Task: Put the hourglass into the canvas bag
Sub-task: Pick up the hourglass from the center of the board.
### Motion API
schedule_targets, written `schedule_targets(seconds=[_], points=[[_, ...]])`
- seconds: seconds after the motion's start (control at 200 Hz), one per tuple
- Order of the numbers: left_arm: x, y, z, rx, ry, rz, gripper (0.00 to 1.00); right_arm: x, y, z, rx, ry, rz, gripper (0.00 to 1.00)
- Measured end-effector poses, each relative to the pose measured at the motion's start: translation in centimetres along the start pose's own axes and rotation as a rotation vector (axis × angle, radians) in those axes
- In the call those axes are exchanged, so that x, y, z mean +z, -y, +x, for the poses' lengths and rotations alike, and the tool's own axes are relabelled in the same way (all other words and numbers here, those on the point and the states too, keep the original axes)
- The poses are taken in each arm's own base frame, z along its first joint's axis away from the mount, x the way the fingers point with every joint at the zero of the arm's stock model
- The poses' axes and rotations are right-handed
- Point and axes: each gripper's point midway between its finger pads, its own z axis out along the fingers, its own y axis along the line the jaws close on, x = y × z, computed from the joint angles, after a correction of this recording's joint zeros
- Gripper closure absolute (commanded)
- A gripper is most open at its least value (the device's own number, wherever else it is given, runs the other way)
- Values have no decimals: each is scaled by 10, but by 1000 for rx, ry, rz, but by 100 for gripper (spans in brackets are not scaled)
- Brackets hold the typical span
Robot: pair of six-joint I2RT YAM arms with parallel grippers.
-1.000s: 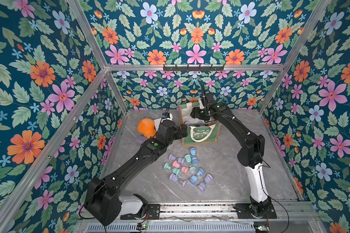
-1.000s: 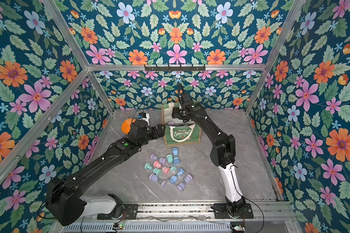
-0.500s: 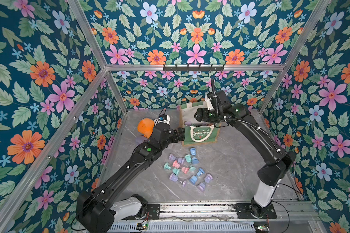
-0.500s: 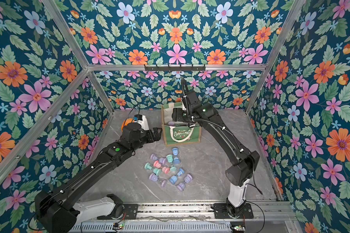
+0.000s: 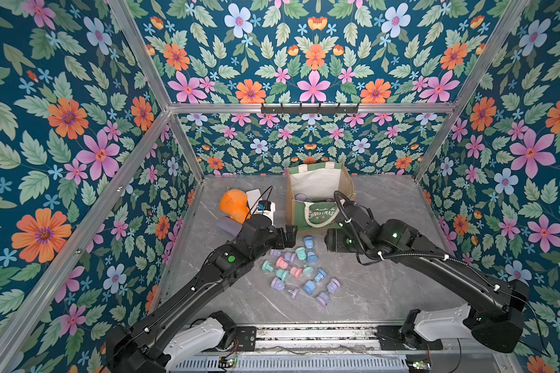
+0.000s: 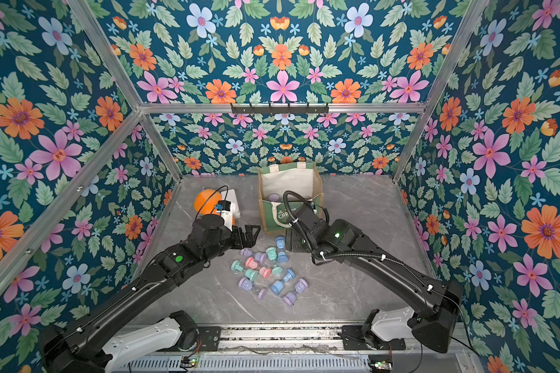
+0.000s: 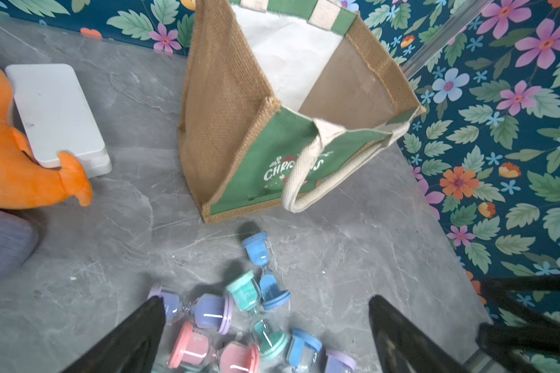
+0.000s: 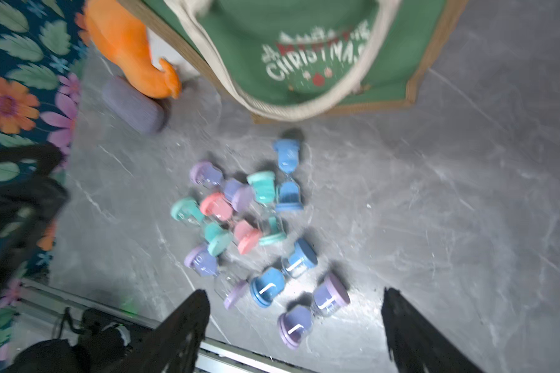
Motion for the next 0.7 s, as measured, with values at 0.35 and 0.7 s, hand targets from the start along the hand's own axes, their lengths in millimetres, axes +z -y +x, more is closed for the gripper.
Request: schedule_targets(seconds=[0.35,0.7], points=[[-4,5,54,5,-105,-4,0,44,10,106,78,-153,73,14],[-6,-9,68,-19,-133,-60,0,89,10,157,190,-251,124,14]])
